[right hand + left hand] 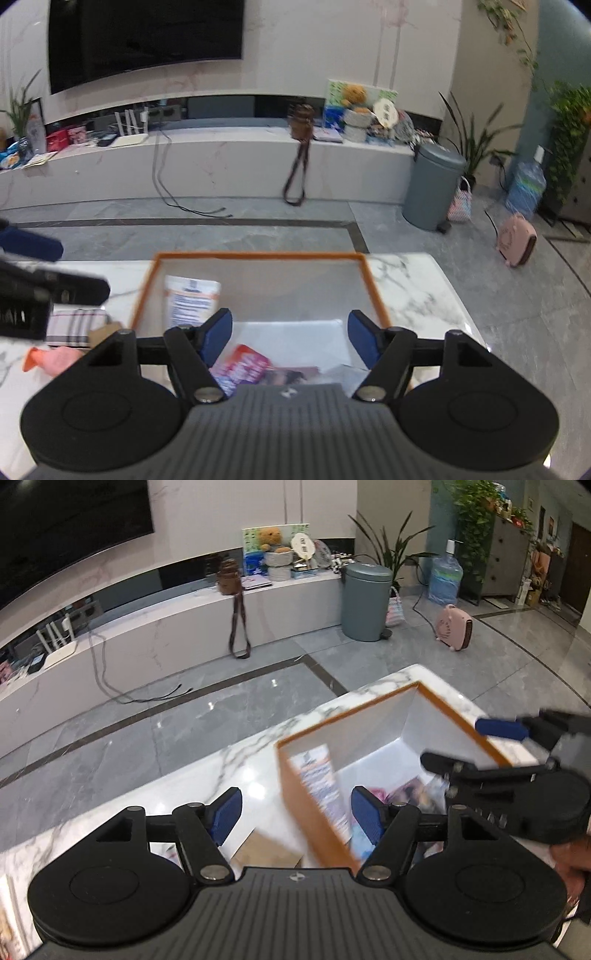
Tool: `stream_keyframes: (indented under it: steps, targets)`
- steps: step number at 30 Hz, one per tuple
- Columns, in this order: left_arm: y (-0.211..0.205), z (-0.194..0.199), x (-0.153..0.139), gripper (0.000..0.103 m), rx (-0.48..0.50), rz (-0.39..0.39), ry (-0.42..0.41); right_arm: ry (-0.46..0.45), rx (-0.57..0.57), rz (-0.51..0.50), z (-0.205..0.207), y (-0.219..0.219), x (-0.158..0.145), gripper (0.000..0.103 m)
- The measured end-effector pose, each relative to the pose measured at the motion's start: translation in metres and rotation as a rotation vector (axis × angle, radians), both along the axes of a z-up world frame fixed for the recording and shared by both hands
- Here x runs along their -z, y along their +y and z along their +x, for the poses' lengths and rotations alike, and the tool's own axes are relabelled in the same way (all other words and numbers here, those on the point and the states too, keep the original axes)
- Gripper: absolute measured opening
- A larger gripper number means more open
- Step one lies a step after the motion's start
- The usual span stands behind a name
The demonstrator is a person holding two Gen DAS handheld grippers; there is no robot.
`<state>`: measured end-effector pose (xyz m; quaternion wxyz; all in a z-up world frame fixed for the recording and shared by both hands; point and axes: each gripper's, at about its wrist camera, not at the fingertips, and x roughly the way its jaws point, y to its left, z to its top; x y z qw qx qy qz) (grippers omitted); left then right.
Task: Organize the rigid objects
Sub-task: 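Move both open grippers back over the pink bottle and cardboard box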
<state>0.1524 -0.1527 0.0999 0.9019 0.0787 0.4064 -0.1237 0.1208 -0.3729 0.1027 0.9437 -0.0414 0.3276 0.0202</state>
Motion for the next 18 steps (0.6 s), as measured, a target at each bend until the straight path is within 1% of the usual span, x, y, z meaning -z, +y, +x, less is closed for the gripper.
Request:
stream_keyframes:
  steps: [10, 18]
  targets:
    - [0.059, -0.031, -0.001, 0.08, -0.078, -0.002, 0.015, -0.053, -0.111, -0.028, -0.025, 0.065, -0.023, 0.071]
    - [0.094, -0.045, -0.003, 0.081, -0.122, -0.022, 0.01, -0.067, -0.148, -0.028, -0.029, 0.093, -0.03, 0.071]
